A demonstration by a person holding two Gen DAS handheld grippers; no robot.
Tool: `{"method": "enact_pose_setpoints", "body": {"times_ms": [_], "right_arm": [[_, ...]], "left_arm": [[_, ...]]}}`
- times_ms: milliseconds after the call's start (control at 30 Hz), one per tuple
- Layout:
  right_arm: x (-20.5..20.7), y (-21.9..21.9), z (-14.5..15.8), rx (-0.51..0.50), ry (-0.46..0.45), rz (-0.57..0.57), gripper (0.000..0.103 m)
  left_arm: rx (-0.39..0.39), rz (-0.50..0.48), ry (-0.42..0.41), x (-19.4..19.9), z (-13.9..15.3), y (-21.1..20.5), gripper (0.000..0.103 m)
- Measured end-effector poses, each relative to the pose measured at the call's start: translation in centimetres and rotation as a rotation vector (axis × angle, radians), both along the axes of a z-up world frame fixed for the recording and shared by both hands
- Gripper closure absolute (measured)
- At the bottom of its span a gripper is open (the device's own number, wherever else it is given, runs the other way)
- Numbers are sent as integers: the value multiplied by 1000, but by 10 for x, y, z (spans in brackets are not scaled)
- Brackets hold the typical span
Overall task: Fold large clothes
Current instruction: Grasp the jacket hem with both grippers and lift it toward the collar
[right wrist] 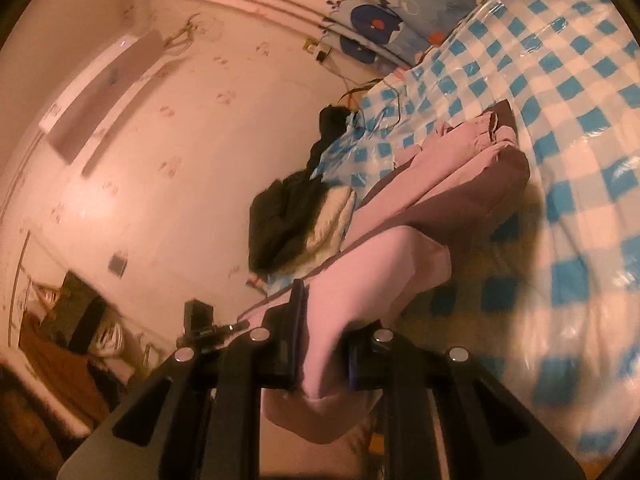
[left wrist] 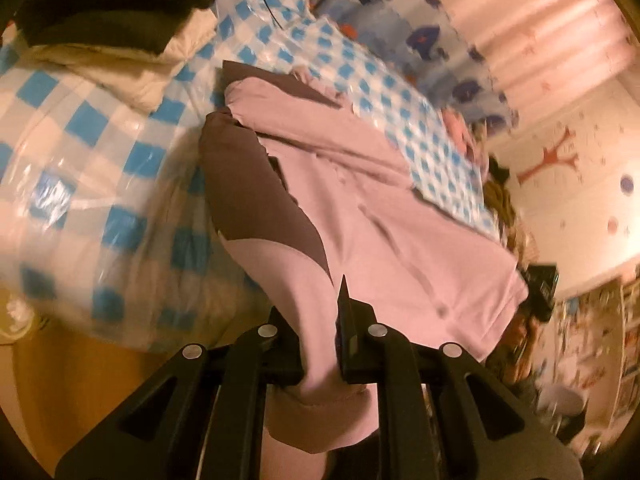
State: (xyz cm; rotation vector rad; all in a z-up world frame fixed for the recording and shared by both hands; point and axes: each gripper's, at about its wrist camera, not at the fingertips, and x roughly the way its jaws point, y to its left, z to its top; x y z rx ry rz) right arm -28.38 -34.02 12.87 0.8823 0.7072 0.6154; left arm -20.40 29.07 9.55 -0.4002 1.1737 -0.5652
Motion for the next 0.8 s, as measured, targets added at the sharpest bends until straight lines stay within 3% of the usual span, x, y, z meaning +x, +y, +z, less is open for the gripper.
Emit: {"method": "enact_pose_setpoints", "body": {"times_ms": [67, 133, 200, 233, 300, 367, 400, 500, 633, 733, 800], "right_arm": [[-33, -1, -5, -27, 25, 24, 85], [-69, 0, -29, -67, 95, 68, 85], [-95, 5, -62, -112, 186, 102, 80], [-106, 8, -83, -125, 254, 142, 71], [-125, 2, -121, -190, 379, 150, 66], [-131, -23, -135, -169, 427, 54, 61], [-129, -34, -131, -154, 409, 5, 56], [-102, -66, -97, -122, 265, -150, 27], [-13, -60, -66, -190, 143, -170, 21], [83, -49, -70, -208, 160, -143, 20], [136, -45, -85, -219, 220, -144, 20]], "left_arm": [[84, -139, 44, -37, -16, -3, 85], [150, -221, 103, -62, -42, -2, 79], [218, -233, 182, -79, -76, 14, 75], [241, -210, 203, -80, -86, 23, 75], [268, -73, 262, -71, -107, 61, 74], [277, 85, 291, -51, -111, 95, 71], [260, 139, 269, -39, -106, 104, 69], [177, 156, 160, -2, -85, 92, 57], [102, 86, 20, 72, -74, 15, 53], [90, 69, -36, 131, -79, -54, 53], [121, 103, -57, 161, -82, -79, 53]]}}
